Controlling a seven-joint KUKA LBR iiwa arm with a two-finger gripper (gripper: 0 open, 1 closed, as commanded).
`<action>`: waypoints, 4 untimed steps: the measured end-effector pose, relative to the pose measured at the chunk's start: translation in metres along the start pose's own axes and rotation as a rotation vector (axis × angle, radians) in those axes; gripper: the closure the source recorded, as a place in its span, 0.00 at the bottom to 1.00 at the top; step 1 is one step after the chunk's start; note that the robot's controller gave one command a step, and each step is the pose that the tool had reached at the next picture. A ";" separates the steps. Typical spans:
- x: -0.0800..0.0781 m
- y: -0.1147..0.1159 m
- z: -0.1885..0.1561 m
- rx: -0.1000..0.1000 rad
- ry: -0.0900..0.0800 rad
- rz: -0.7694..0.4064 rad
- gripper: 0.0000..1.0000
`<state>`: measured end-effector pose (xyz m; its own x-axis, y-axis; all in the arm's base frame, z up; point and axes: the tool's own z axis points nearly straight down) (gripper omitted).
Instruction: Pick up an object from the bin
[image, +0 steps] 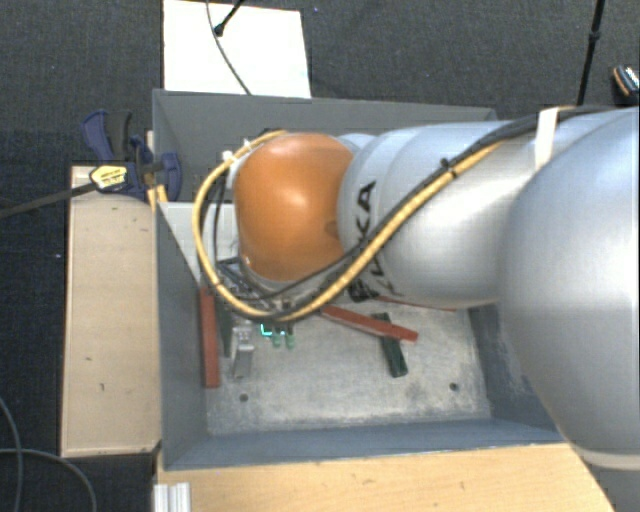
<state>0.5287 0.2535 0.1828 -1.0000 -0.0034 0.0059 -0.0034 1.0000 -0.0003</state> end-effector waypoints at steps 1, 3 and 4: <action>0.008 -0.035 0.117 0.003 0.000 0.119 0.00; -0.056 -0.142 0.102 0.004 -0.002 0.120 0.00; -0.038 -0.251 0.113 0.003 -0.005 0.113 0.00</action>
Offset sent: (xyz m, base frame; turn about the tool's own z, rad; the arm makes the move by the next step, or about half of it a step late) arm -0.0072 -0.0333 -0.1124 0.1197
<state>0.5670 0.0028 0.0699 -0.9940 0.1098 0.0008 0.1098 0.9939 -0.0038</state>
